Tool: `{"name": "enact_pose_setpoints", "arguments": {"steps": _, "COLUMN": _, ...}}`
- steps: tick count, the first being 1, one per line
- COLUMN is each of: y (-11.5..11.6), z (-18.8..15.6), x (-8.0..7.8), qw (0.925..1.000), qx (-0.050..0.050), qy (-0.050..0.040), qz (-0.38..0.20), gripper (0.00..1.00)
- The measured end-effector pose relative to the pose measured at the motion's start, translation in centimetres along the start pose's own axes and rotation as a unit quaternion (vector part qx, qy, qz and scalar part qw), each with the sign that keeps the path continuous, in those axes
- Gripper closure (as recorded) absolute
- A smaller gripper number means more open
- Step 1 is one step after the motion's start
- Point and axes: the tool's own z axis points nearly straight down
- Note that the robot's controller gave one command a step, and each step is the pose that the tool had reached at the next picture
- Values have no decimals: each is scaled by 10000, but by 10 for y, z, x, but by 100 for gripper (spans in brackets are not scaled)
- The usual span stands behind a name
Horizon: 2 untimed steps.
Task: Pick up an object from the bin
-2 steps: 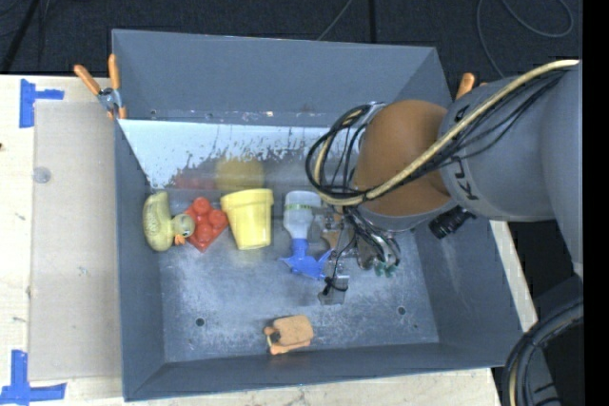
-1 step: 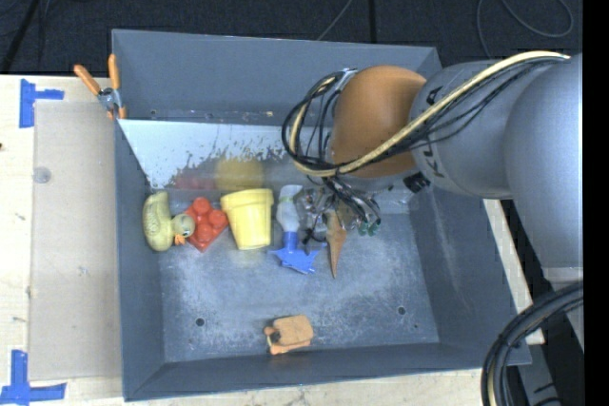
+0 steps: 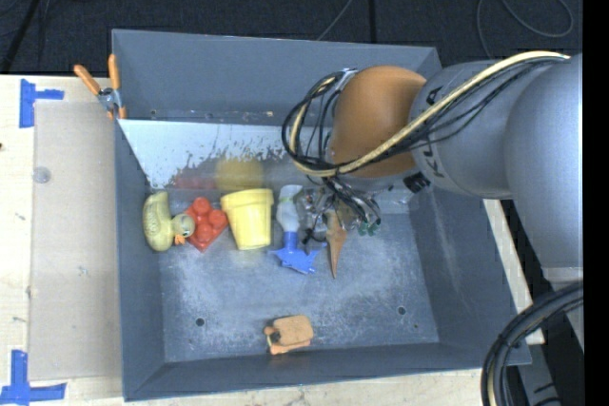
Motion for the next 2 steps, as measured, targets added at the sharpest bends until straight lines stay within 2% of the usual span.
{"name": "enact_pose_setpoints", "arguments": {"steps": 1, "y": -2, "z": 6, "x": 32, "qw": 9999, "qx": -16, "qy": 139, "qz": -11, "gripper": 100}}
{"name": "enact_pose_setpoints", "arguments": {"steps": 2, "y": -2, "z": 8, "x": 38, "qw": 9996, "qx": -24, "qy": 288, "qz": -22, "gripper": 0}}
